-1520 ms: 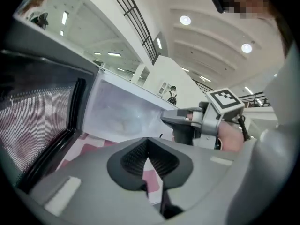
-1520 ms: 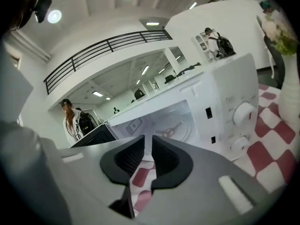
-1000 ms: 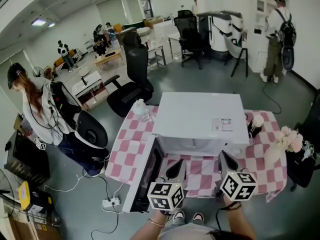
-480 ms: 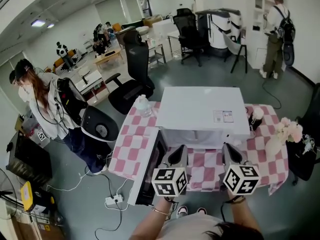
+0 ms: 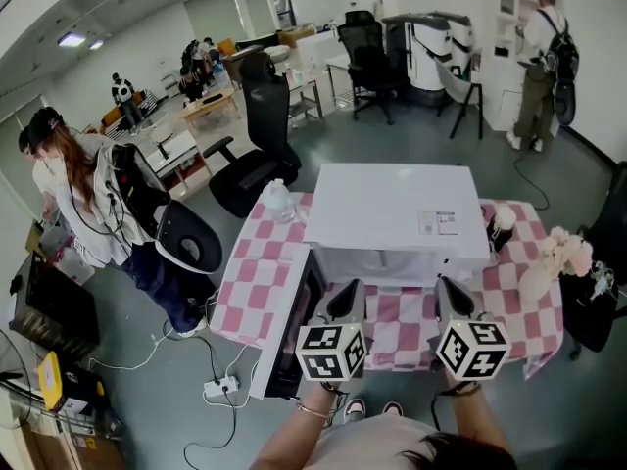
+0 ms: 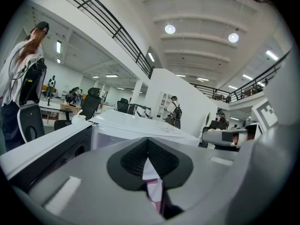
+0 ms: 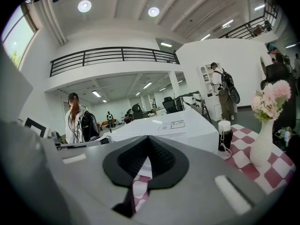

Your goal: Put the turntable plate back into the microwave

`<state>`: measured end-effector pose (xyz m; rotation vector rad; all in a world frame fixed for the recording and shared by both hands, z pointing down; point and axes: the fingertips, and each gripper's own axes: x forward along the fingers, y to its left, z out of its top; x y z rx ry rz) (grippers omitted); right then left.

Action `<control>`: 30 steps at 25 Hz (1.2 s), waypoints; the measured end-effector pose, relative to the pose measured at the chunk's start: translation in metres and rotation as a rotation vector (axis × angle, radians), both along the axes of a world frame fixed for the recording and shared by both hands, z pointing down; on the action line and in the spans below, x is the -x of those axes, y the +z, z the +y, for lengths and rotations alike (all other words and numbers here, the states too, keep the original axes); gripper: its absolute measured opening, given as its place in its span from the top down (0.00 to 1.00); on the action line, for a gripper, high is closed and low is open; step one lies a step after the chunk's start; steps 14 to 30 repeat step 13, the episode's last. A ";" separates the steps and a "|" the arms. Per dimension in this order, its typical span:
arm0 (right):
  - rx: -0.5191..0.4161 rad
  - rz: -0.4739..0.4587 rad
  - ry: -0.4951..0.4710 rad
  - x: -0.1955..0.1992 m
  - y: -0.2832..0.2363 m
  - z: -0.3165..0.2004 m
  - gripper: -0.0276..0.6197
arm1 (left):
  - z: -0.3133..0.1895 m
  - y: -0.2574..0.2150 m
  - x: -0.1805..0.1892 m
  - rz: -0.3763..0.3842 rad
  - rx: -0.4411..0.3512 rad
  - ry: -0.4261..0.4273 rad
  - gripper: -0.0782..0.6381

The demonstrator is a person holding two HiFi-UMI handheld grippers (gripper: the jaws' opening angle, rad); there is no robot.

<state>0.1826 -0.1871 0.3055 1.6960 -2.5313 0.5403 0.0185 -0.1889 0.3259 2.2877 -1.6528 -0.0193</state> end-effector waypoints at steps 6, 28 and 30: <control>0.005 0.012 0.001 0.000 0.003 -0.002 0.94 | -0.002 0.006 0.002 -0.008 0.016 -0.009 0.89; 0.003 0.008 -0.002 -0.002 0.004 -0.007 0.94 | -0.006 0.009 0.000 -0.010 0.020 -0.008 0.89; 0.003 0.008 -0.002 -0.002 0.004 -0.007 0.94 | -0.006 0.009 0.000 -0.010 0.020 -0.008 0.89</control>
